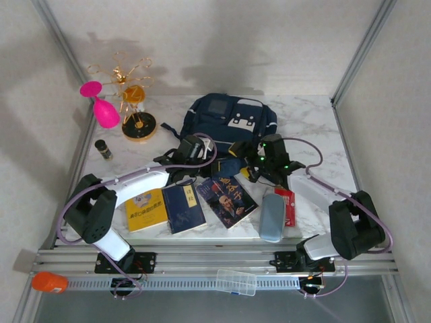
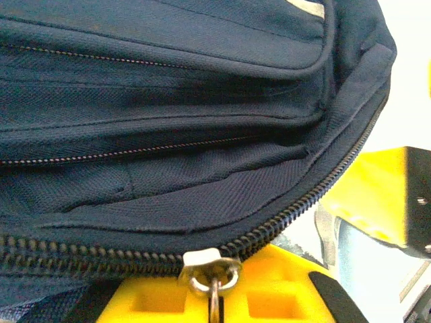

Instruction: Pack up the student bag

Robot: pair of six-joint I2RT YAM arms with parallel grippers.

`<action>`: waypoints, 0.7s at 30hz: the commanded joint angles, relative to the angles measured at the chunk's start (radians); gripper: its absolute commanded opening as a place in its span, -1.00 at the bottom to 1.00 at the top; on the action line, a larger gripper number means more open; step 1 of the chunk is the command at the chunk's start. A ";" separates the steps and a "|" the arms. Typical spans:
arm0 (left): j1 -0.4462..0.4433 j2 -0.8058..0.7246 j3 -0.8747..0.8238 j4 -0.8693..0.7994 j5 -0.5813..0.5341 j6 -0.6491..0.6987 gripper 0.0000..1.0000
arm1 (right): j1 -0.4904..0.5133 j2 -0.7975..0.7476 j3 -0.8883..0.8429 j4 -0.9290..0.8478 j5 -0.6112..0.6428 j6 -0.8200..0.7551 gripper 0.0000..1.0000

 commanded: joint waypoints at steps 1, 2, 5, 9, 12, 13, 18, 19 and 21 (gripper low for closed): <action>-0.035 0.005 0.055 0.074 -0.010 -0.012 -1.00 | 0.022 0.065 0.033 0.132 0.117 0.133 0.87; -0.039 0.008 0.056 0.077 -0.010 -0.018 -1.00 | 0.031 0.080 0.036 0.162 0.147 0.118 0.70; -0.050 0.009 0.058 0.087 -0.009 -0.031 -1.00 | 0.041 0.123 0.073 0.178 0.204 0.060 0.31; -0.057 0.009 0.064 0.080 -0.018 -0.042 -1.00 | 0.041 0.182 0.165 0.105 0.204 -0.081 -0.28; -0.057 -0.010 0.059 0.041 -0.049 -0.036 -1.00 | 0.023 0.184 0.197 0.024 0.211 -0.228 -0.69; -0.057 -0.024 0.052 0.023 -0.062 -0.032 -1.00 | 0.004 0.182 0.199 0.008 0.187 -0.279 -0.80; -0.009 -0.118 -0.020 -0.070 -0.133 0.019 -1.00 | -0.121 0.150 0.207 -0.141 0.107 -0.560 -1.00; 0.020 -0.134 -0.043 -0.079 -0.127 0.028 -1.00 | -0.157 0.135 0.201 -0.163 0.098 -0.597 -1.00; 0.075 -0.155 -0.081 -0.086 -0.098 0.045 -1.00 | -0.238 0.120 0.197 -0.183 0.053 -0.639 -1.00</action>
